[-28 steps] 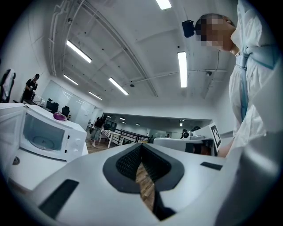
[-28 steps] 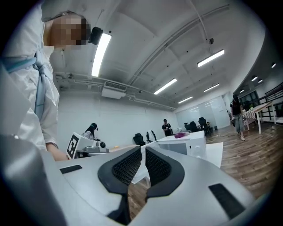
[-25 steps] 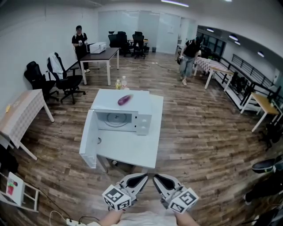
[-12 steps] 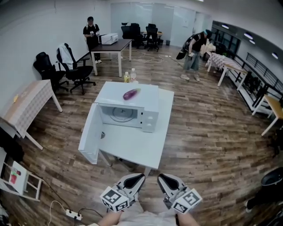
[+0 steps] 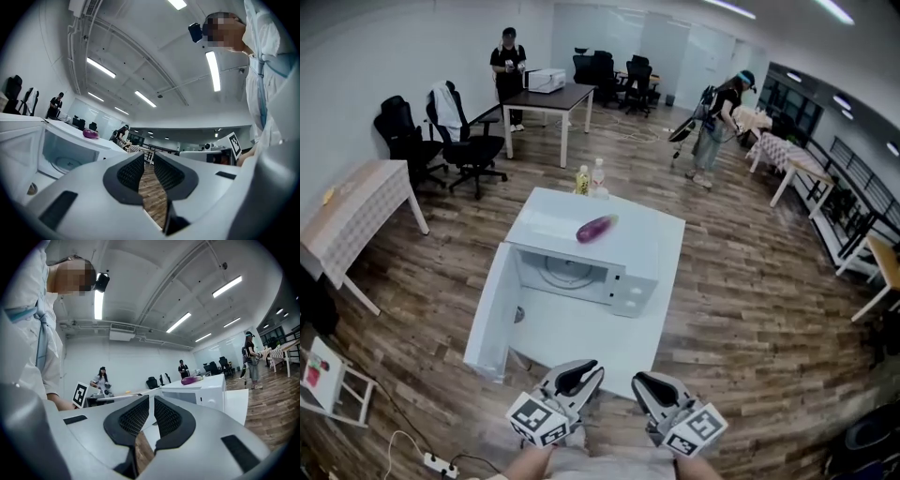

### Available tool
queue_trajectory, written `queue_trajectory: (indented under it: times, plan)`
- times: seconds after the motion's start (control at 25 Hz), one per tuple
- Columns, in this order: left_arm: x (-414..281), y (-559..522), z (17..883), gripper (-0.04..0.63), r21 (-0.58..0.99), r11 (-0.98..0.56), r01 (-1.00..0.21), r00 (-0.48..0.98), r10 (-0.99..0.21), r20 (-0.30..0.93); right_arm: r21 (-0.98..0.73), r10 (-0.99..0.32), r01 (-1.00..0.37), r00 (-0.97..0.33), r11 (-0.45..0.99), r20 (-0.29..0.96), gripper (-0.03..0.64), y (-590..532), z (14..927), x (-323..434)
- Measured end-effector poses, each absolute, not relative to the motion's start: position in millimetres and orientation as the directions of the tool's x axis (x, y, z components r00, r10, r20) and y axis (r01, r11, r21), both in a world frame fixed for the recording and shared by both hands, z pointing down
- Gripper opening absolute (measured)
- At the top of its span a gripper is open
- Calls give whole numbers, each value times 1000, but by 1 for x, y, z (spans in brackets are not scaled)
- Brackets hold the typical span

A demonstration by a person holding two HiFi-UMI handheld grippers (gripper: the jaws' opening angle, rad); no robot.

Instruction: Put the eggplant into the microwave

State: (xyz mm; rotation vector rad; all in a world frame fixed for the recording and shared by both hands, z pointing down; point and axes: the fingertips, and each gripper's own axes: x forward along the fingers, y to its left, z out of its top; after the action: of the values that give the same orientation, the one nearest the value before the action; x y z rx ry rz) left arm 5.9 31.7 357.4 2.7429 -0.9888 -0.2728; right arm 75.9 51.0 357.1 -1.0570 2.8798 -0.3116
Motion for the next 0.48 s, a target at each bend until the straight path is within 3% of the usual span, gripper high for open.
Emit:
queue_trajectory:
  times: [0.48]
  plan:
    - [-15, -43, 366, 67, 294, -742, -602, 756, -648, -86, -208, -633, -628, -772, 750, 48, 37, -26, 358, 57]
